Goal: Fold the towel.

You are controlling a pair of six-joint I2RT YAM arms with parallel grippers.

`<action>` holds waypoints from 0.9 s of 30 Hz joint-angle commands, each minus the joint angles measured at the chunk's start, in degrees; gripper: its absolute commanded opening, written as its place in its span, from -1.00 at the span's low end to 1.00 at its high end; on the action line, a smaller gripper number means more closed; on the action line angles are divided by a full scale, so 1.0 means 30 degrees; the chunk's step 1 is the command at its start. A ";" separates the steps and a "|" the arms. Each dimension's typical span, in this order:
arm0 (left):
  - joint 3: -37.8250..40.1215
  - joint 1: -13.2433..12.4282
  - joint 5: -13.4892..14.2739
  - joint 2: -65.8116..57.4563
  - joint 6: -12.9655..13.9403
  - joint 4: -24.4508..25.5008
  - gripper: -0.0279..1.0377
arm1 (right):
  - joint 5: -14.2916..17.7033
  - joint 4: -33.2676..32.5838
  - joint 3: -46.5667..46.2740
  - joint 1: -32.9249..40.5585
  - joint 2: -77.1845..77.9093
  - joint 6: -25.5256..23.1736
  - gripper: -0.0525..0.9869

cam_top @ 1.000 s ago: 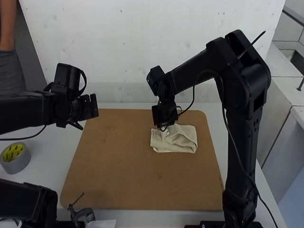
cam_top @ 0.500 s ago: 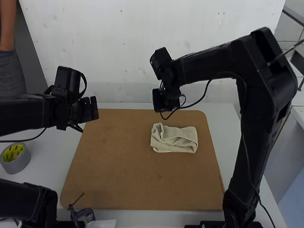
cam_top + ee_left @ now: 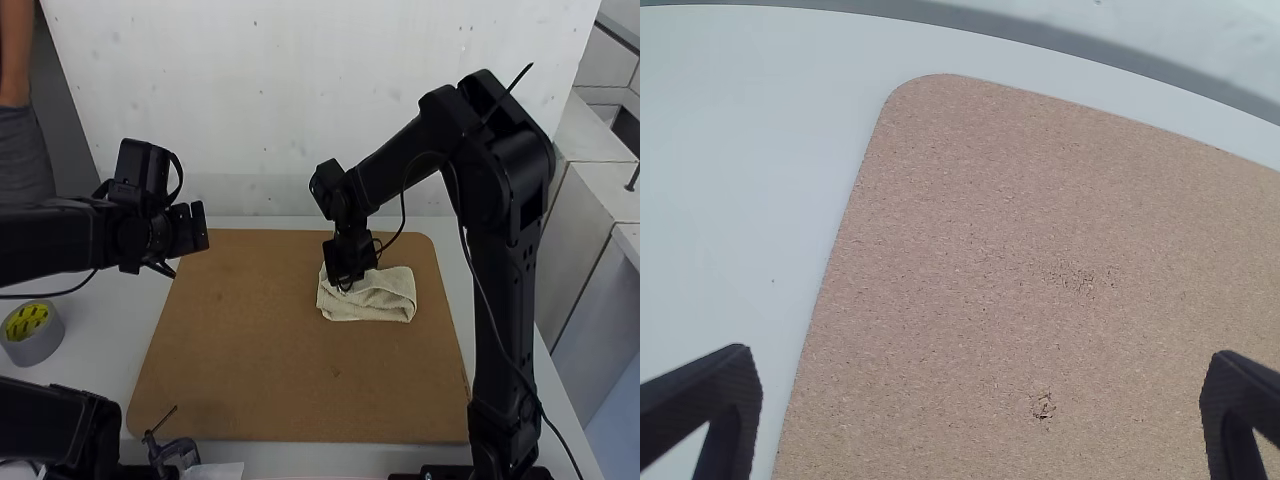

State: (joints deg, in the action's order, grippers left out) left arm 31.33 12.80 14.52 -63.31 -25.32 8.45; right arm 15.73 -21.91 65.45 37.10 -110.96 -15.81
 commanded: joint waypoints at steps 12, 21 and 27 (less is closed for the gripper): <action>-0.0161 0.0187 -0.0242 0.0302 0.0237 -0.0355 0.90 | 0.0266 0.0917 0.1035 0.1256 -0.0983 0.0203 -0.87; -0.0190 0.0187 -0.0300 0.0331 0.0267 -0.0414 0.90 | -0.0203 0.1415 0.1269 0.2310 -0.0954 -0.0002 -0.87; -0.0307 -0.0018 -0.0271 0.0419 0.0325 -0.0414 0.90 | 0.0149 0.1415 0.1210 0.2047 -0.0573 0.0027 -0.86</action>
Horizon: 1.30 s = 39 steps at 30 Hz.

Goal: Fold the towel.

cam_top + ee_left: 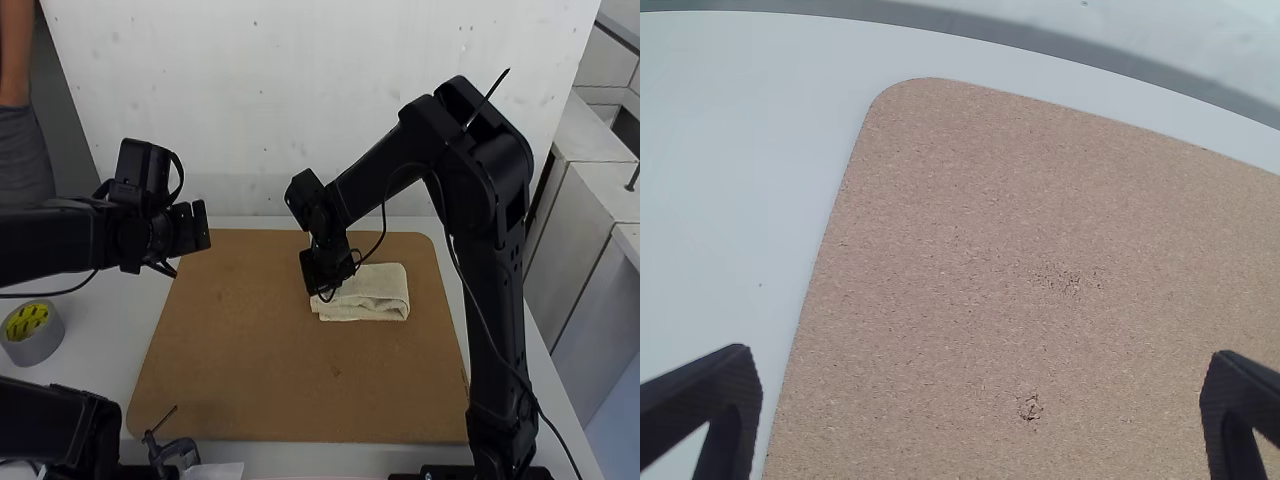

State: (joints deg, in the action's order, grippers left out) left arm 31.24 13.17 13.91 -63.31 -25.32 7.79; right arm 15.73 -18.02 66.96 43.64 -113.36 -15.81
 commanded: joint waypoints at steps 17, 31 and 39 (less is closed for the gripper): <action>-0.0366 -0.0347 -0.0184 0.0361 0.0911 -0.0840 0.90 | 0.0178 0.0118 -0.1402 -0.2417 0.6322 0.0877 0.89; -0.0776 -0.0669 -0.4491 0.1708 0.3987 -0.0634 0.90 | -0.0613 0.2374 -0.6118 -0.9331 1.2562 0.2517 0.94; -0.0747 -0.1196 -0.4696 0.2001 0.4134 -0.0049 0.90 | -0.2781 0.2696 -0.8579 -1.2641 1.6195 0.3367 0.94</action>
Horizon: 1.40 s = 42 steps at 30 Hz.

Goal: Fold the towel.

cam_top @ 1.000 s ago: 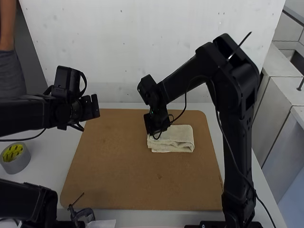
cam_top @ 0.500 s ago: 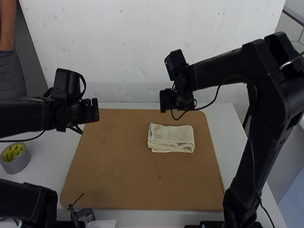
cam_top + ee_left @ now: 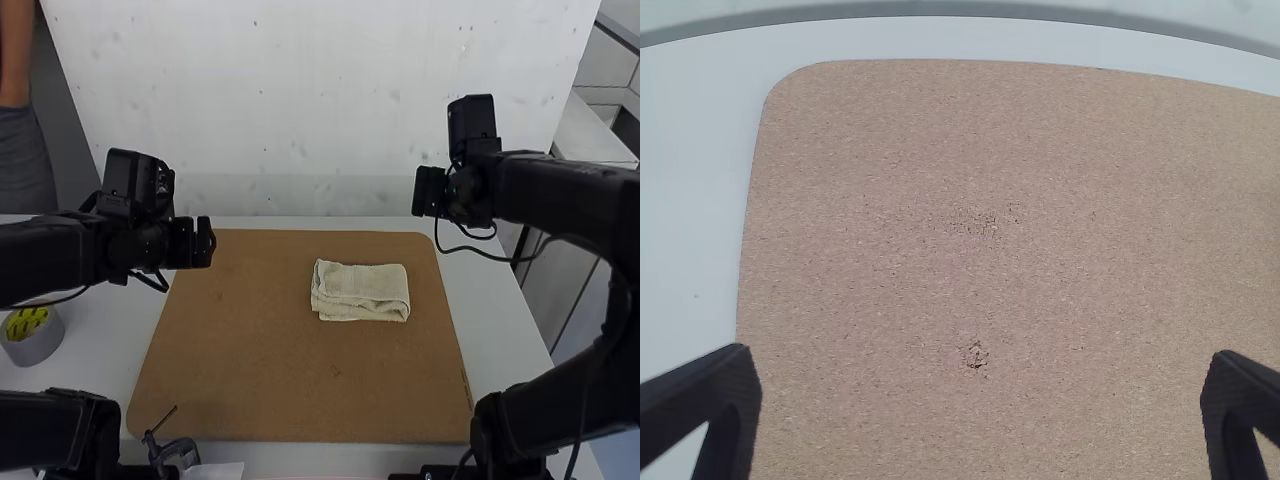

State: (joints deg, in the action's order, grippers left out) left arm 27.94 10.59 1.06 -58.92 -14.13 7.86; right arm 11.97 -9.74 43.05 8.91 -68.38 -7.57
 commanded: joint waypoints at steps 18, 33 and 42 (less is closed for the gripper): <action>0.0441 -0.0190 -0.0178 0.2763 0.0345 0.1189 0.90 | -0.2348 -0.0446 -0.5970 -0.3467 1.2862 0.0386 0.94; -0.0028 -0.0307 -0.0060 0.4638 0.0286 0.1600 0.90 | -0.4223 -0.0592 -0.9720 -0.3203 1.8750 0.0562 0.94; -0.0350 -0.0337 0.0379 0.6455 0.0111 0.1775 0.90 | -0.4253 -0.0856 -1.0101 -0.3379 2.1416 0.0562 0.94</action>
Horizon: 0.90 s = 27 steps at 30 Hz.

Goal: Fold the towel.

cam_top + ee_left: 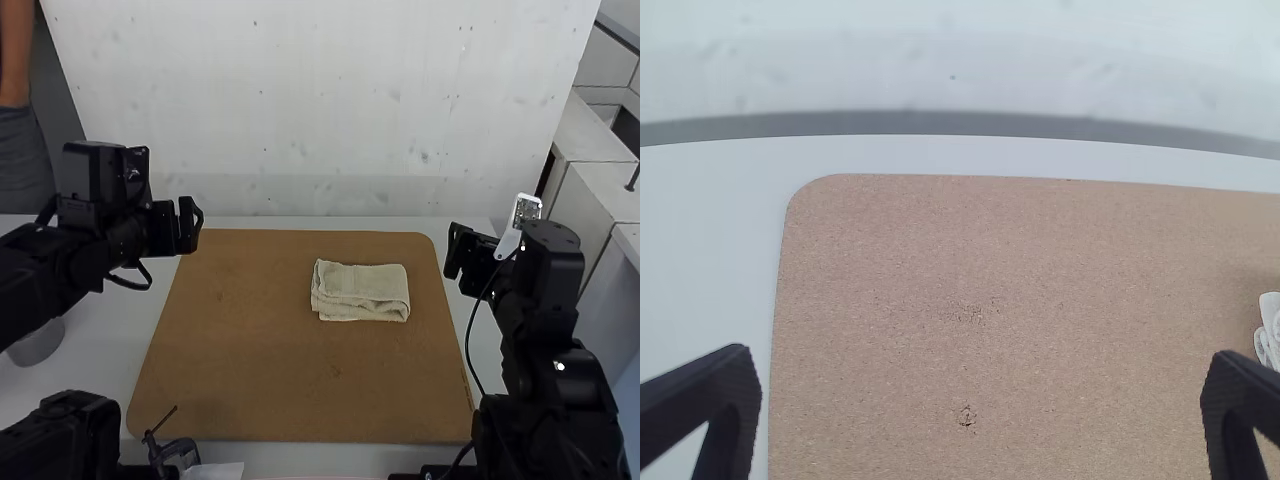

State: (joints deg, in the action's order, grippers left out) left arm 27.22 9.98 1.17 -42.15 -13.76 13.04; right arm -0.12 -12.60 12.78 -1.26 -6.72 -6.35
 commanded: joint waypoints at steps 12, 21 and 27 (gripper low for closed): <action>-0.1633 -0.0220 0.0899 0.5789 -0.0043 0.1162 0.90 | -0.0165 0.0069 -0.0421 0.0009 0.2094 0.0154 0.94; -0.2805 -0.0220 0.2247 0.9627 0.0075 0.2246 0.90 | -0.0253 0.0011 -0.0450 0.0009 0.2182 0.0183 0.94; -0.3127 -0.1129 0.2745 1.1414 0.0075 0.2568 0.90 | -0.0224 0.0187 -0.0538 0.0009 0.2182 0.0154 0.94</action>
State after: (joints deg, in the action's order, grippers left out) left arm 17.72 8.80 7.64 -9.76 -13.74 20.43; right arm -0.21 -12.82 11.20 -1.26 -1.15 -6.35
